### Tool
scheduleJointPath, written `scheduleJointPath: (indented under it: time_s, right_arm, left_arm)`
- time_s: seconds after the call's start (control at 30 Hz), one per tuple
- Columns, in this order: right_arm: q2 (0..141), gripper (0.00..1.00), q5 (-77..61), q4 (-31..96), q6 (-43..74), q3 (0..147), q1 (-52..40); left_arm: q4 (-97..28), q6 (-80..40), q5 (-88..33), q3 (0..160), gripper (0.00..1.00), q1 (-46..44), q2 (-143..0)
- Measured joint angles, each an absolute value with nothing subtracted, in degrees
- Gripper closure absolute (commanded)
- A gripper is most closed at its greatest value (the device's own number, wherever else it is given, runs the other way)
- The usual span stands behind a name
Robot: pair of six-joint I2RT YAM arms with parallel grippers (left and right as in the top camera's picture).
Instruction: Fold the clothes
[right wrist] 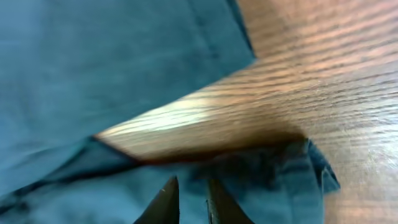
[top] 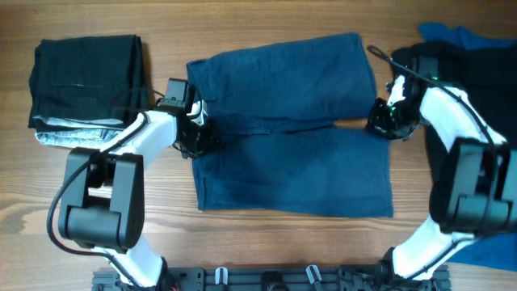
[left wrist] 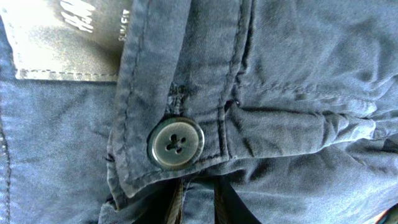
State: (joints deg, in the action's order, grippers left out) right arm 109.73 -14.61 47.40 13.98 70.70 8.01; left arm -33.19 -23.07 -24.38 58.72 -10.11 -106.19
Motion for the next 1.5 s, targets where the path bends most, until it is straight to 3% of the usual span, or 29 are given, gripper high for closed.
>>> scheduleJointPath:
  time_s: [0.07, 0.2, 0.4, 0.5, 0.6, 0.73, 1.0, 1.23, 1.5]
  right_arm:
    - [112.9, 0.83, -13.6, 47.5, 13.9, 71.0, 8.1]
    - [113.5, 0.83, -13.3, 47.8, 13.8, 71.6, 8.2]
    - [115.0, 0.86, -12.2, 55.4, 12.6, 79.0, 8.0]
    - [114.6, 0.96, -17.8, 60.0, 9.1, 86.0, 7.5]
    - [113.4, 0.96, -28.6, 60.9, 6.0, 87.0, 4.1]
    - [113.4, 0.96, -41.0, 54.3, 7.2, 86.6, -6.0]
    - [113.4, 0.96, -39.9, 42.5, 20.0, 84.4, -21.1]
    - [113.4, 0.96, -34.8, 41.2, 27.4, 83.7, -24.8]
    - [113.1, 0.96, -37.1, 31.6, 29.8, 71.2, -24.8]
  left_arm:
    - [-34.5, -23.1, -24.4, 59.1, 0.83, -10.1, -106.3]
    - [-37.5, -23.0, -24.3, 59.4, 0.96, -10.1, -106.5]
    - [-42.4, -21.5, -21.8, 63.6, 0.95, -10.4, -107.0]
    - [-44.2, -21.3, -21.0, 69.8, 0.94, -10.5, -105.2]
    - [-43.9, -21.3, -20.9, 72.0, 0.96, -10.5, -100.6]
    - [-41.8, -21.3, -20.8, 72.1, 0.96, -10.5, -100.6]
    - [-40.9, -21.0, -19.1, 72.1, 0.96, -10.5, -111.2]
    - [-39.6, -20.9, -18.7, 72.2, 0.96, -10.4, -113.8]
    - [-38.3, -20.8, -18.8, 72.4, 0.96, -10.5, -114.4]
